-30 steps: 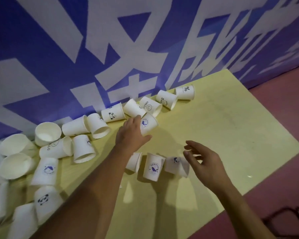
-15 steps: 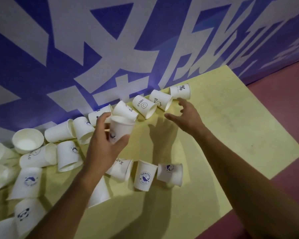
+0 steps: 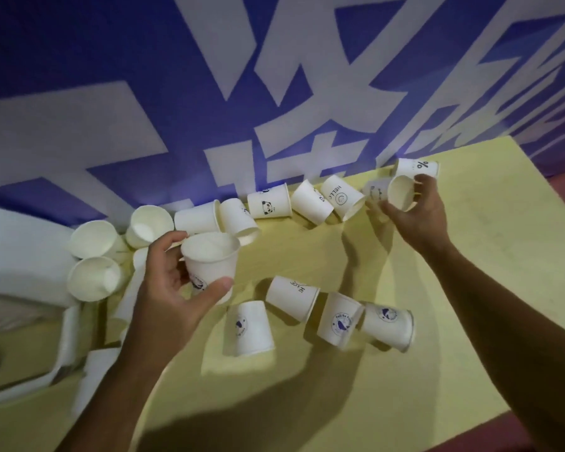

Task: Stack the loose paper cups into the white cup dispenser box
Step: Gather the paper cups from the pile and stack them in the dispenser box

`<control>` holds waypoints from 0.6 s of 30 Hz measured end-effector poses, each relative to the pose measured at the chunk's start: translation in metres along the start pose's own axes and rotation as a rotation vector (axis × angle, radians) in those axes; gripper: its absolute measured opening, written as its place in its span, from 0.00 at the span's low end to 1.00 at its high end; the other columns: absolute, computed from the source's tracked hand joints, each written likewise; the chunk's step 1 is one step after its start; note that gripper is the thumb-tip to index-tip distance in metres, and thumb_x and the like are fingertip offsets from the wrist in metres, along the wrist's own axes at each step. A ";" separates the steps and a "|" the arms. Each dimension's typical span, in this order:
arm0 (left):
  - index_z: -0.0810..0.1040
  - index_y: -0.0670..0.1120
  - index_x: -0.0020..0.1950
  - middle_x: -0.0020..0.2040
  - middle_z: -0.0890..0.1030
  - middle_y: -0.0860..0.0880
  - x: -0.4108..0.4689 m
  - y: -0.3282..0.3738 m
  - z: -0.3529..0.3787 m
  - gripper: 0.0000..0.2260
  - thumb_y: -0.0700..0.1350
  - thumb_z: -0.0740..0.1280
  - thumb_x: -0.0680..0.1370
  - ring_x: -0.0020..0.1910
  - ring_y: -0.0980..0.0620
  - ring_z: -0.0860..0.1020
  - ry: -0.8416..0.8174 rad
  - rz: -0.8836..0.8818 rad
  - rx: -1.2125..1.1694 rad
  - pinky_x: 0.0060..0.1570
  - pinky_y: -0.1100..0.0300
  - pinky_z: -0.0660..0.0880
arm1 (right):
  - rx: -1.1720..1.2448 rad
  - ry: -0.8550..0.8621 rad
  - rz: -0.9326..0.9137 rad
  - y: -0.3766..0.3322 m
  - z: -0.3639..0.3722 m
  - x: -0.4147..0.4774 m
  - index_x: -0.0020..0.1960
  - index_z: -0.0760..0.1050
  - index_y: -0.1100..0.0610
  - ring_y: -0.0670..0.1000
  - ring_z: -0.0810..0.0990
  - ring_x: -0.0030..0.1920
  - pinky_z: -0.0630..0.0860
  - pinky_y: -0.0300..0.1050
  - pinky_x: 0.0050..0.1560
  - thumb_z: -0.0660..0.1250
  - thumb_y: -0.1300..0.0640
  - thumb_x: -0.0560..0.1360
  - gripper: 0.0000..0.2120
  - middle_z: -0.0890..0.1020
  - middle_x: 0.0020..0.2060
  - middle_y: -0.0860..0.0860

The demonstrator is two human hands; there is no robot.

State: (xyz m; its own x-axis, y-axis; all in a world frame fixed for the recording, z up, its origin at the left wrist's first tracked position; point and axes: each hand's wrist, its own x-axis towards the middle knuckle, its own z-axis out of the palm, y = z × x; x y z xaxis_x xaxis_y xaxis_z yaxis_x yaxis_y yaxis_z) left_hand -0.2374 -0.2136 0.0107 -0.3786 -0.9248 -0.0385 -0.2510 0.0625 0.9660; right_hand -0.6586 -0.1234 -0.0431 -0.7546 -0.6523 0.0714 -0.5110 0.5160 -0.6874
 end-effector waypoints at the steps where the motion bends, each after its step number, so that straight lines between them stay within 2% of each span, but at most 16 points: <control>1: 0.70 0.62 0.69 0.65 0.81 0.54 -0.004 0.001 -0.010 0.36 0.56 0.80 0.65 0.63 0.50 0.80 0.020 0.007 0.005 0.60 0.54 0.78 | 0.006 0.025 -0.019 -0.011 -0.006 -0.010 0.67 0.71 0.57 0.54 0.80 0.54 0.78 0.51 0.50 0.80 0.45 0.70 0.33 0.78 0.57 0.50; 3: 0.70 0.64 0.69 0.66 0.80 0.57 -0.015 0.002 -0.031 0.34 0.57 0.79 0.66 0.65 0.52 0.79 0.048 0.026 0.002 0.61 0.58 0.77 | 0.030 0.045 -0.042 -0.037 -0.016 -0.033 0.66 0.73 0.55 0.53 0.80 0.52 0.80 0.54 0.49 0.80 0.43 0.70 0.32 0.78 0.56 0.48; 6: 0.70 0.68 0.69 0.67 0.79 0.60 -0.034 -0.002 -0.067 0.31 0.55 0.78 0.69 0.67 0.53 0.78 0.061 0.051 -0.014 0.61 0.62 0.76 | 0.076 0.026 -0.075 -0.082 -0.022 -0.075 0.68 0.73 0.53 0.54 0.81 0.56 0.82 0.54 0.54 0.81 0.44 0.69 0.33 0.80 0.60 0.51; 10: 0.69 0.66 0.71 0.66 0.79 0.61 -0.067 -0.016 -0.130 0.30 0.58 0.76 0.71 0.64 0.53 0.79 0.081 0.030 -0.060 0.60 0.59 0.76 | 0.104 -0.050 -0.146 -0.161 -0.009 -0.149 0.68 0.73 0.51 0.51 0.79 0.58 0.77 0.39 0.51 0.80 0.46 0.70 0.31 0.80 0.60 0.49; 12: 0.69 0.65 0.72 0.66 0.79 0.60 -0.088 -0.023 -0.169 0.30 0.60 0.75 0.72 0.64 0.54 0.79 0.064 0.036 -0.056 0.58 0.62 0.76 | 0.141 -0.091 -0.170 -0.201 0.011 -0.190 0.67 0.74 0.49 0.49 0.79 0.58 0.74 0.36 0.51 0.80 0.46 0.70 0.29 0.80 0.60 0.47; 16: 0.70 0.60 0.73 0.67 0.79 0.58 -0.131 -0.038 -0.255 0.29 0.58 0.74 0.74 0.65 0.51 0.79 0.052 0.061 -0.034 0.58 0.62 0.76 | 0.259 -0.186 -0.230 -0.277 0.067 -0.270 0.68 0.74 0.46 0.45 0.79 0.60 0.77 0.37 0.55 0.79 0.40 0.70 0.31 0.80 0.61 0.45; 18: 0.70 0.57 0.72 0.67 0.79 0.57 -0.148 -0.047 -0.297 0.28 0.56 0.75 0.74 0.65 0.50 0.79 0.076 0.096 0.009 0.58 0.61 0.76 | 0.297 -0.253 -0.243 -0.310 0.097 -0.307 0.69 0.73 0.45 0.45 0.78 0.62 0.77 0.41 0.58 0.78 0.39 0.70 0.31 0.79 0.63 0.44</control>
State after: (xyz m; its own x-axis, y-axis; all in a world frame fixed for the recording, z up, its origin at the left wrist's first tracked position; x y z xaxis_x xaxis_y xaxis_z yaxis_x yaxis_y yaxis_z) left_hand 0.0946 -0.1910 0.0472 -0.3324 -0.9403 0.0736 -0.2253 0.1549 0.9619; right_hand -0.2282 -0.1370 0.0778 -0.4840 -0.8690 0.1031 -0.4931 0.1735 -0.8525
